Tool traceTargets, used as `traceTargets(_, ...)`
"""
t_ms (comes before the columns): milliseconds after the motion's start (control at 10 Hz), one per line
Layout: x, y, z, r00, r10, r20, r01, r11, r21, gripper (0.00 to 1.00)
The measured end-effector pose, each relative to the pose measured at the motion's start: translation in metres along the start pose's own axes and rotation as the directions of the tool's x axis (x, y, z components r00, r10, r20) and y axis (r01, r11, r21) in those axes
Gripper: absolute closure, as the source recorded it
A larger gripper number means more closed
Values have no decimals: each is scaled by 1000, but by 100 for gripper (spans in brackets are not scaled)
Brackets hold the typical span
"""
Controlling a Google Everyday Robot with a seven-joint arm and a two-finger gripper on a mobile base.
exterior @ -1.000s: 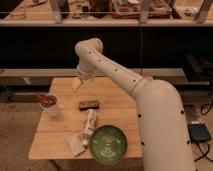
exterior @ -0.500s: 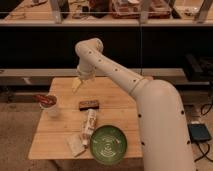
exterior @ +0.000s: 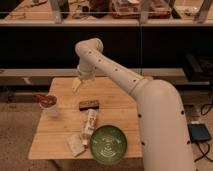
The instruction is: Drag the ceramic bowl in a circle
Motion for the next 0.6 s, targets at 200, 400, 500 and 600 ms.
traceTargets(200, 0, 0, 0, 1000, 0, 0, 0, 1000, 0, 20)
traceTargets(400, -2, 0, -1, 1000, -2, 0, 2, 1000, -5, 20)
traceTargets(500, -6, 0, -3, 1000, -4, -4, 4, 1000, -13, 20)
traceTargets(600, -16, -3, -7, 1000, -8, -11, 7, 1000, -27, 20)
